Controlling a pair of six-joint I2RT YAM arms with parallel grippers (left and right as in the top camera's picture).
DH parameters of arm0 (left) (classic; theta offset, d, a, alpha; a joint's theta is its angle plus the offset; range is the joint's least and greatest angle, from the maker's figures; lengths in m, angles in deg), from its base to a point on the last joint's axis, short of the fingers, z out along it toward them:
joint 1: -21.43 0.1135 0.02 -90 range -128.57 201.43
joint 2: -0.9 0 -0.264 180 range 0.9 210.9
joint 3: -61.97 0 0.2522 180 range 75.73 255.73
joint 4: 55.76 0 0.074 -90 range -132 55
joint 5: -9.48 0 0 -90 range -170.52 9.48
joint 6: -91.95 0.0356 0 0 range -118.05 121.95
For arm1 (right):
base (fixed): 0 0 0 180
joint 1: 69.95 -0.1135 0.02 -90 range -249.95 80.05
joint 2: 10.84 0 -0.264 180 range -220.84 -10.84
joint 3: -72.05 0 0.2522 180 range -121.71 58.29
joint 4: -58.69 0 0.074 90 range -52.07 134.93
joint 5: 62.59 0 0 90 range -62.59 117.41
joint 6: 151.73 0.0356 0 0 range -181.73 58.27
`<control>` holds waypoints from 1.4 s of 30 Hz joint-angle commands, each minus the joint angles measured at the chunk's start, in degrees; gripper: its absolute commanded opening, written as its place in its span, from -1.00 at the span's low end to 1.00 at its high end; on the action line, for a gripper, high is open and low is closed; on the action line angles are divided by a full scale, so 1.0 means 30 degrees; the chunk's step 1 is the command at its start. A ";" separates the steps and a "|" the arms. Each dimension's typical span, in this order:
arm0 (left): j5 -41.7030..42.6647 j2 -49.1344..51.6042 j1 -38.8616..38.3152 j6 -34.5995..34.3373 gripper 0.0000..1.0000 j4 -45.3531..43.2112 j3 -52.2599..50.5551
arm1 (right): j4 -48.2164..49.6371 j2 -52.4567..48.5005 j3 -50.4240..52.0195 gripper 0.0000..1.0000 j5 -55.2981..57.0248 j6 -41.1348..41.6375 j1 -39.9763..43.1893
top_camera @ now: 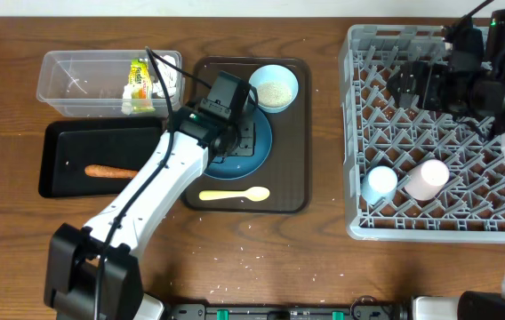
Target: Sort waste into correct bins and load items into the dishwasher rack
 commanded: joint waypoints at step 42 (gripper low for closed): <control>-0.3228 -0.3912 0.5056 -0.1122 0.02 0.3279 0.0576 | 1.5329 -0.9034 0.8211 -0.29 0.4685 1.0593 -1.1125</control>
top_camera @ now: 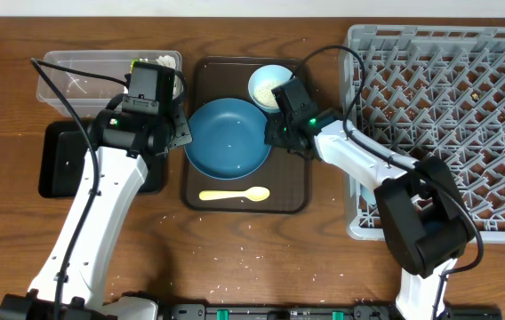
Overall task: Sort waste into correct bins and load items into the dishwasher rack
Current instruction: 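Carry the blue plate right and stand it in the dish rack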
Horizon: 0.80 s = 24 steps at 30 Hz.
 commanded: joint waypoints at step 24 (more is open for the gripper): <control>-0.0233 0.0036 0.0066 -0.0175 0.03 0.0146 0.0211 | -0.2929 -0.0087 0.0087 -0.98 0.0124 -0.0459 -0.0925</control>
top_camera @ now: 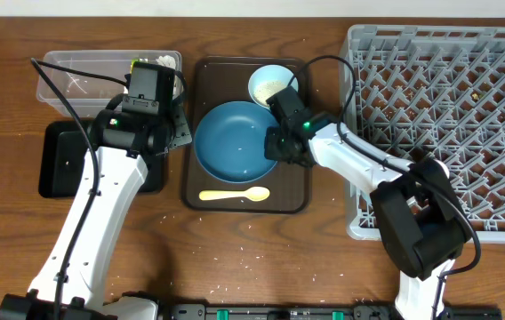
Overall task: Sort waste into correct bins and load items into the dishwasher rack
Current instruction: 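Carry the blue plate right and stand it in the dish rack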
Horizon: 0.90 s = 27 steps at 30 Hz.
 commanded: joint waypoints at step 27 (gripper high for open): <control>-0.0233 0.0036 0.0066 -0.0175 0.70 0.0117 0.0211 | -0.2273 1.2080 -0.0175 -0.98 2.6622 -0.4109 0.5333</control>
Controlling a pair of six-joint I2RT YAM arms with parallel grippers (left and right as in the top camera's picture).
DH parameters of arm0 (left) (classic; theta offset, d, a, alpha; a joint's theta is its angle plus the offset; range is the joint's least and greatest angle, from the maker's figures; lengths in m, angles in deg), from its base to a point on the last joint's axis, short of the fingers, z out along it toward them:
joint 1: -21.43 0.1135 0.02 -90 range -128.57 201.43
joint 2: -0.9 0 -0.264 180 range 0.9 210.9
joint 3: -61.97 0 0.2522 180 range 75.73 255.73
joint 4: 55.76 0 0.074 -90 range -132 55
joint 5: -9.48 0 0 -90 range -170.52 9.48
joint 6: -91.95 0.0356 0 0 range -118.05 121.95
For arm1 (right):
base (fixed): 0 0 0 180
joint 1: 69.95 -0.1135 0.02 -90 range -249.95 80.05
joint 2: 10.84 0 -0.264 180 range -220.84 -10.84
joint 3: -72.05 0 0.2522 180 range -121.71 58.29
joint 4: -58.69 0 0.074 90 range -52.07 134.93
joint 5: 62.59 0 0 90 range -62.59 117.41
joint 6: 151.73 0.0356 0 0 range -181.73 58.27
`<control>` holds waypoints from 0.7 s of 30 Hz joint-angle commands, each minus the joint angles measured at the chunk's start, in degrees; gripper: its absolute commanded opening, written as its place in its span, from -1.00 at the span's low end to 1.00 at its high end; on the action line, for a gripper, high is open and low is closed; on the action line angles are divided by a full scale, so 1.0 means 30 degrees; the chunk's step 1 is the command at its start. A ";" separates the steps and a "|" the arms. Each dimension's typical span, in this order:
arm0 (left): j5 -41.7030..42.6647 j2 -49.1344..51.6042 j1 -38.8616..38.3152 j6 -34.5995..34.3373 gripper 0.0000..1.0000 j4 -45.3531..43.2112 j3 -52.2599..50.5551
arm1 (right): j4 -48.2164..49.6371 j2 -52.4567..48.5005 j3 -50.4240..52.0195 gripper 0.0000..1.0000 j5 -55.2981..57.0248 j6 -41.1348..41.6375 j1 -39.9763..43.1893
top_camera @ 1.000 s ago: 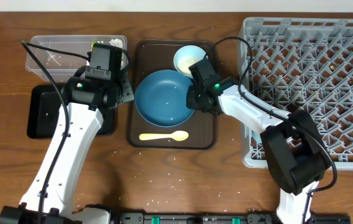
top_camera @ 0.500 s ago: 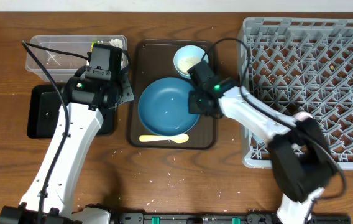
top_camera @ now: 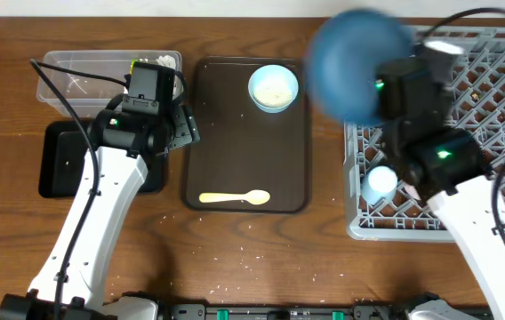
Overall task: Sort waste into correct bins and load items into the dishwasher rack
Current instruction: 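Carry the blue plate right and stand it in the dish rack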
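The blue plate [top_camera: 355, 55] is up in the air and blurred, above the gap between the brown tray [top_camera: 235, 133] and the far left corner of the grey dishwasher rack [top_camera: 466, 142]. My right gripper [top_camera: 388, 87] is shut on its right rim. On the tray lie a small light-blue bowl of rice [top_camera: 273, 88] and a yellow spoon [top_camera: 234, 196]. A light-blue cup [top_camera: 380, 184] stands in the rack. My left gripper [top_camera: 184, 127] hovers open and empty at the tray's left edge.
A clear plastic bin [top_camera: 84, 76] holding a wrapper sits at the far left, with a black bin [top_camera: 61, 164] in front of it, partly under my left arm. Crumbs dot the table in front of the tray.
The blue plate has left the tray and is now held up by my right gripper near the rack's far left corner. My left arm has stayed where it was.
My left gripper was first over the blue plate on the tray while my right arm was over the rack. Then my left arm stood by the bins and my right gripper was at the plate's right rim. The plate shifted slightly, and now it is lifted toward the rack.
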 commanded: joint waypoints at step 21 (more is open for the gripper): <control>-0.0226 0.0036 0.0066 -0.0102 0.89 0.0073 0.0211 | 1.6342 -0.6346 -0.0153 -0.98 0.3249 -1.4520 1.0987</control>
